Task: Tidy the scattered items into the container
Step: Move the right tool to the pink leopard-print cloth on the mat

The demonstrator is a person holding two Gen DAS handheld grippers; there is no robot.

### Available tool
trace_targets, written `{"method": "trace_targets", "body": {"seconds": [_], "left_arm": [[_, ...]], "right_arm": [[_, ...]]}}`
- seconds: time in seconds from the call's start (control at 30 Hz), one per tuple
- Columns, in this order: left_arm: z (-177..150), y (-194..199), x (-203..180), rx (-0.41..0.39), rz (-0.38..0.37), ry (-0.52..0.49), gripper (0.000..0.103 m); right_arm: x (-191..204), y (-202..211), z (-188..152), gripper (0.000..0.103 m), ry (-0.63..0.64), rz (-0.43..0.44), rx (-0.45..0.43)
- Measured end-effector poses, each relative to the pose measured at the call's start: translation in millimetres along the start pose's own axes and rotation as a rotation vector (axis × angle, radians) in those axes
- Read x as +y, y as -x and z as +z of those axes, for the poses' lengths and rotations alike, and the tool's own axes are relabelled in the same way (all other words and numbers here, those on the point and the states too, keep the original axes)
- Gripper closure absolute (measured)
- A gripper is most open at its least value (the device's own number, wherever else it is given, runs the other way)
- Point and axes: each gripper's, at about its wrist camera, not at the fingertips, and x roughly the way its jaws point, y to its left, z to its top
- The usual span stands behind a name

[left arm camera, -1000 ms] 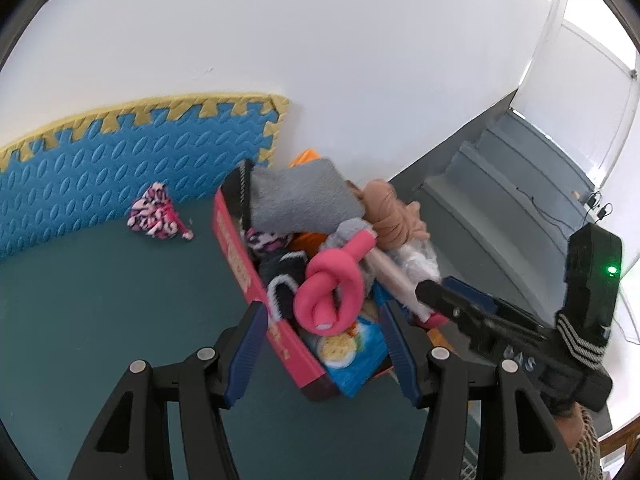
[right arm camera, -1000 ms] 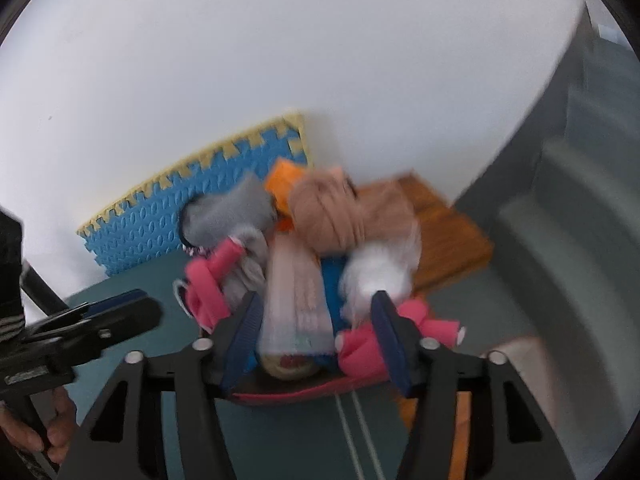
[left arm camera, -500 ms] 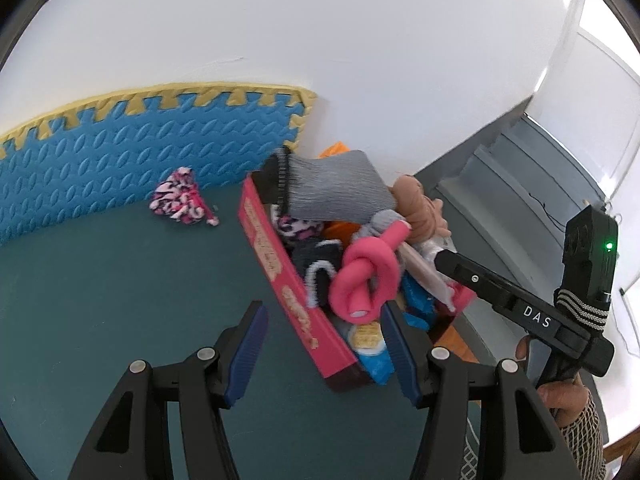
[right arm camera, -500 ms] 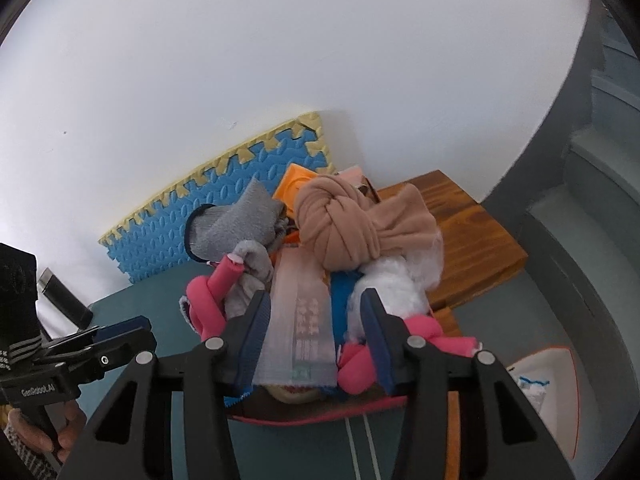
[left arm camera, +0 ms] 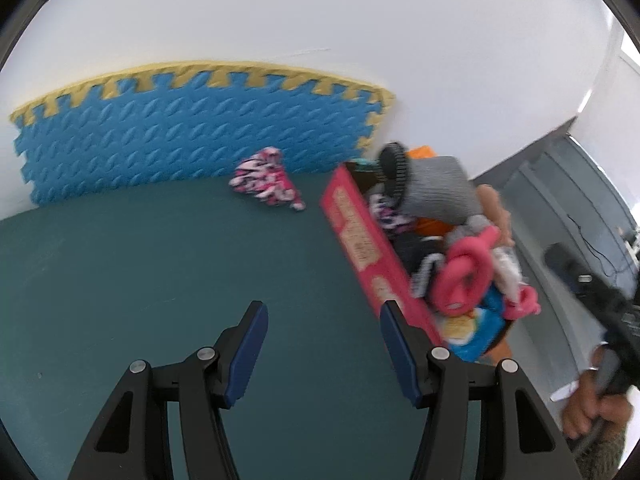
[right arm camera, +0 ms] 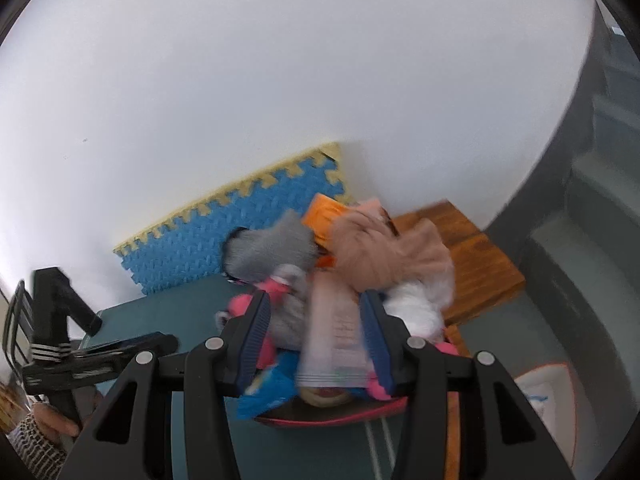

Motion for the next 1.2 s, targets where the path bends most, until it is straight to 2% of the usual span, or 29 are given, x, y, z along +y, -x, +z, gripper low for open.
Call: {"method": "trace_targets", "body": {"seconds": [0.03, 0.13, 0.23, 0.33, 0.37, 0.5, 0.63, 0.93, 1.13, 1.17, 1.2], "left_arm": [[-0.5, 0.9, 5.7, 0.002, 0.009, 0.012, 0.042], [-2.3, 6.4, 29.2, -0.003, 0.049, 0.063, 0.028], [-4.4, 15.4, 58.0, -0.009, 0.091, 0.116, 0.027], [-6.7, 23.0, 89.0, 0.018, 0.162, 0.164, 0.019], [-7.2, 26.8, 100.1, 0.021, 0.183, 0.182, 0.019], [-12.0, 37.9, 143.2, 0.035, 0.238, 0.249, 0.019], [-17.2, 41.7, 175.8, 0.054, 0.249, 0.305, 0.019], [-15.2, 39.6, 186.1, 0.036, 0.216, 0.278, 0.019], [-12.9, 42.3, 182.7, 0.028, 0.201, 0.271, 0.019], [-13.6, 41.9, 181.8, 0.028, 0.204, 0.269, 0.019], [-14.2, 41.6, 181.0, 0.029, 0.207, 0.267, 0.019]], "right_arm": [[9.9, 1.7, 1.0, 0.052, 0.021, 0.005, -0.006], [43.7, 1.8, 3.4, 0.051, 0.083, 0.026, -0.026], [76.5, -8.8, 5.7, 0.047, 0.124, 0.069, -0.02], [108.8, -32.7, 4.9, 0.037, 0.181, 0.073, 0.001], [118.5, -44.2, 4.2, 0.034, 0.199, 0.068, 0.012], [150.3, -104.9, -1.3, 0.033, 0.253, 0.023, 0.08], [179.6, -165.5, -6.7, 0.033, 0.304, -0.028, 0.148], [178.8, -266.2, -5.0, 0.033, 0.333, -0.268, 0.237], [164.4, -297.6, -7.1, 0.033, 0.311, -0.32, 0.289], [162.2, -298.1, -7.2, 0.037, 0.31, -0.325, 0.285], [160.3, -296.7, -7.1, 0.049, 0.31, -0.334, 0.277]]}}
